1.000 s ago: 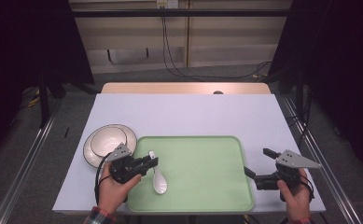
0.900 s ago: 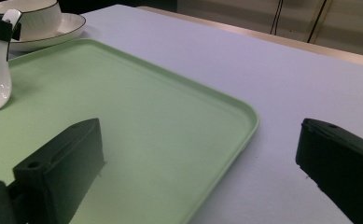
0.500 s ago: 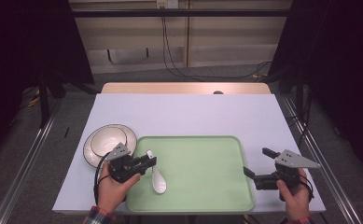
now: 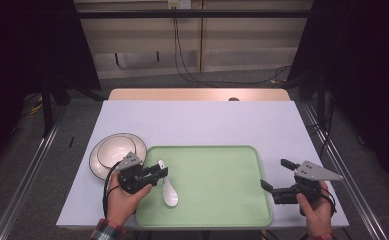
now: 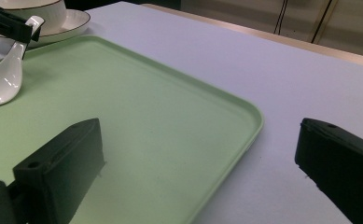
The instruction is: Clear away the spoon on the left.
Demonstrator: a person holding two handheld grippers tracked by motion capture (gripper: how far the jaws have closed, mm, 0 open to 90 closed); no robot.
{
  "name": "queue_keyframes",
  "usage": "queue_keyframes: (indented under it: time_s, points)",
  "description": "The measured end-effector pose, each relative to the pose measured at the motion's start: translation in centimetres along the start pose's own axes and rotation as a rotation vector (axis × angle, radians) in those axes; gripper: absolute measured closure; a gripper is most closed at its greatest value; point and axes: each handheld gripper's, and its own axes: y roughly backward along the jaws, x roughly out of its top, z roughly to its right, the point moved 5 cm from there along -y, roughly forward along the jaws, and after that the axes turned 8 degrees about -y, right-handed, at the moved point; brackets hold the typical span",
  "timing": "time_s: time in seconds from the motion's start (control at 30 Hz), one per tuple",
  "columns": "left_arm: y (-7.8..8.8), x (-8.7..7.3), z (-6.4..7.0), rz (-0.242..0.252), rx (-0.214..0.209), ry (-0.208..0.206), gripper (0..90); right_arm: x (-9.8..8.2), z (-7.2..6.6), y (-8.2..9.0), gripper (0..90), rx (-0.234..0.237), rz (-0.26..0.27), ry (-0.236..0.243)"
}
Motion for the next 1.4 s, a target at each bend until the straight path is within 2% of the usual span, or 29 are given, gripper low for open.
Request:
queue_keyframes:
  time_s: [0.27,0.53,0.83,1.0,1.13,1.4]
  points:
    - [-0.2,-0.3,-0.4,-0.016,0.016,-0.002,64.2,0.1,0.1,0.1,0.7,-0.004,0.014,-0.002]
    - [-0.5,-0.4,-0.6,-0.021,0.022,-0.001,61.6,0.0,0.0,0.0,0.7,0.002,0.004,-0.004]
    - [-0.9,-0.6,-0.9,-0.035,0.048,-0.013,57.5,0.0,0.0,0.1,0.7,0.004,0.007,0.000]
    - [-1.0,-0.6,-1.1,-0.032,0.051,-0.020,55.3,0.0,0.0,0.1,0.7,0.002,0.006,0.001]
    - [-1.0,-0.5,-1.2,-0.013,0.052,-0.029,50.1,-0.1,0.0,0.1,0.7,0.002,0.004,-0.003]
    - [-0.9,-0.2,-1.2,0.012,0.054,-0.034,45.5,0.0,0.1,0.1,0.7,0.002,0.005,0.003]
